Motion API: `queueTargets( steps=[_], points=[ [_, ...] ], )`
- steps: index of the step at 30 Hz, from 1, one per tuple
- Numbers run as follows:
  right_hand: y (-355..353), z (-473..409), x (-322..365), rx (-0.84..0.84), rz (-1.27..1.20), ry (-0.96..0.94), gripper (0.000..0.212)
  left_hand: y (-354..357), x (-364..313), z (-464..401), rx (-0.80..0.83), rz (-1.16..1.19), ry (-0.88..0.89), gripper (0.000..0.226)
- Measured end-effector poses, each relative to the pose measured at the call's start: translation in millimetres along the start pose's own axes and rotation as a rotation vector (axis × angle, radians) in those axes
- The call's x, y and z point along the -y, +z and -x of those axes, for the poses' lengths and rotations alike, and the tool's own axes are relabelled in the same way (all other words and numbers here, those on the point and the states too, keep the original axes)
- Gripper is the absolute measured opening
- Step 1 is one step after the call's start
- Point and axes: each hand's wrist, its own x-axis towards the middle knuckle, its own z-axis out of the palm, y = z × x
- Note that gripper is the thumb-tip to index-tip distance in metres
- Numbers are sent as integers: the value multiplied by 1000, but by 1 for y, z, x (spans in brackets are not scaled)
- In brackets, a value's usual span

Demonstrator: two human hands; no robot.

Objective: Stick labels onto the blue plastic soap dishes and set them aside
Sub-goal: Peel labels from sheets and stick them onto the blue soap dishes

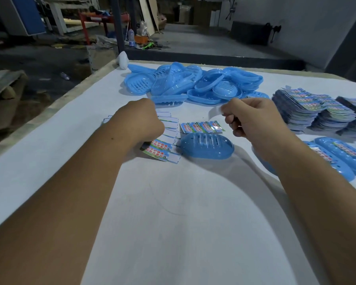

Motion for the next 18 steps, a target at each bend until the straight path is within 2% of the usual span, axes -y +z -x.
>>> queueTargets(
  steps=[5, 12, 14, 18],
  points=[
    [-1, 0, -1, 8, 2, -7, 13, 0, 2, 1, 28, -89, -9, 21],
    [0, 0, -2, 13, 19, -20, 15, -1, 3, 6, -72, -212, 9, 20],
    [1, 1, -1, 0, 46, -35, 19, -2, -3, 6, -107, -66, 28, 13],
    [5, 3, -3, -14, 143, -112, 23, 3, -25, 13, -85, 461, 168, 15]
  ],
)
